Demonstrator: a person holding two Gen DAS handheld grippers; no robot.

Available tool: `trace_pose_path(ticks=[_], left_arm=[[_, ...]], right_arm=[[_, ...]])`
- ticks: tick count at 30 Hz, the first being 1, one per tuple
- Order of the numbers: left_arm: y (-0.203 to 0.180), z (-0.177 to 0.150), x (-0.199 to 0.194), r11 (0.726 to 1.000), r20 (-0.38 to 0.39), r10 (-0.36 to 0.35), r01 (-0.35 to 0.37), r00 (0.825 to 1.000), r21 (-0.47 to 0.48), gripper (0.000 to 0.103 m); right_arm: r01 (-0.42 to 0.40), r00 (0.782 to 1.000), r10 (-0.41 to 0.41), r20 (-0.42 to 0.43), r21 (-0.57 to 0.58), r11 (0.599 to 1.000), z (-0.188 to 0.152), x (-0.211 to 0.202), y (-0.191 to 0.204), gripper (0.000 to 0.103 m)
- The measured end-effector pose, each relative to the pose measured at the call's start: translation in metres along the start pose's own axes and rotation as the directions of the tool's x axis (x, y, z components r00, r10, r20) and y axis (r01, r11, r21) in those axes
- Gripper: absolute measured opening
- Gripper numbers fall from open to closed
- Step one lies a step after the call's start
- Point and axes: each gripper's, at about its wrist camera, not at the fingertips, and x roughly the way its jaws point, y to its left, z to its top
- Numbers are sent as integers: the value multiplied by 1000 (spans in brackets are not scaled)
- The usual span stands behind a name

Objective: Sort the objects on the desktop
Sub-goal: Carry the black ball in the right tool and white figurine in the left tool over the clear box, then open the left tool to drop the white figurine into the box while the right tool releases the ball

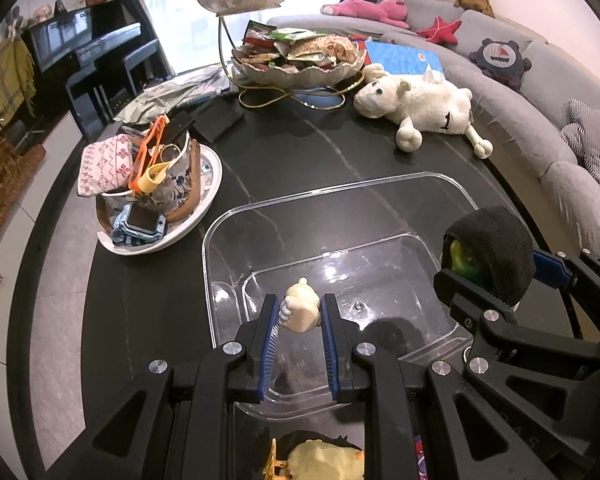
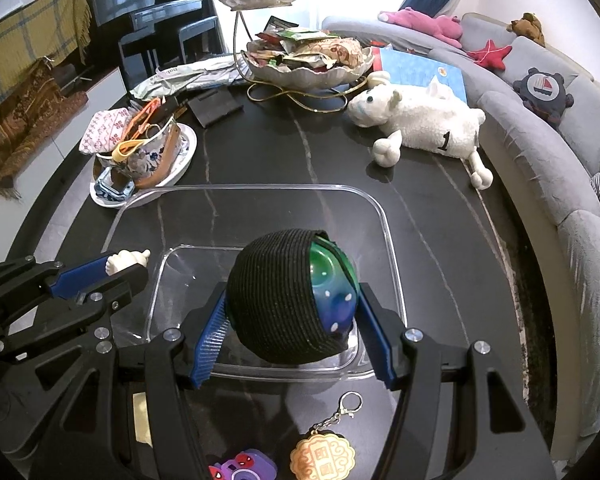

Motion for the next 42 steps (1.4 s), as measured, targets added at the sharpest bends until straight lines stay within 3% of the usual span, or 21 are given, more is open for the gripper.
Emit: trace_pose_path(ticks=[18, 25, 27, 29, 38, 42], left_arm=[[-9, 3, 22, 999, -30, 19, -19, 999, 29, 18], [-5, 3, 25, 1000, -77, 6, -4, 997, 17, 21], [-5, 2, 23, 1000, -72, 20, -18, 997, 23, 24], [-5, 1, 22, 999, -62, 36, -34, 997, 29, 33], [1, 0, 17, 999, -58, 39, -38, 998, 25, 46], [4, 0, 12, 999, -46, 43, -42, 998, 21, 46]], right_arm=[[21, 999, -21, -32, -4, 1000, -1, 21, -7, 59], [0, 998, 0, -65, 8, 1000, -2, 24, -9, 60], [1, 998, 0, -62, 6, 1000, -2, 23, -9, 60], [9, 999, -9, -54, 4, 1000, -2, 21, -8, 60], [9, 1000, -9, -27, 18, 1000, 2, 14, -12, 61], [17, 1000, -17, -5, 23, 1000, 5, 9, -14, 76]])
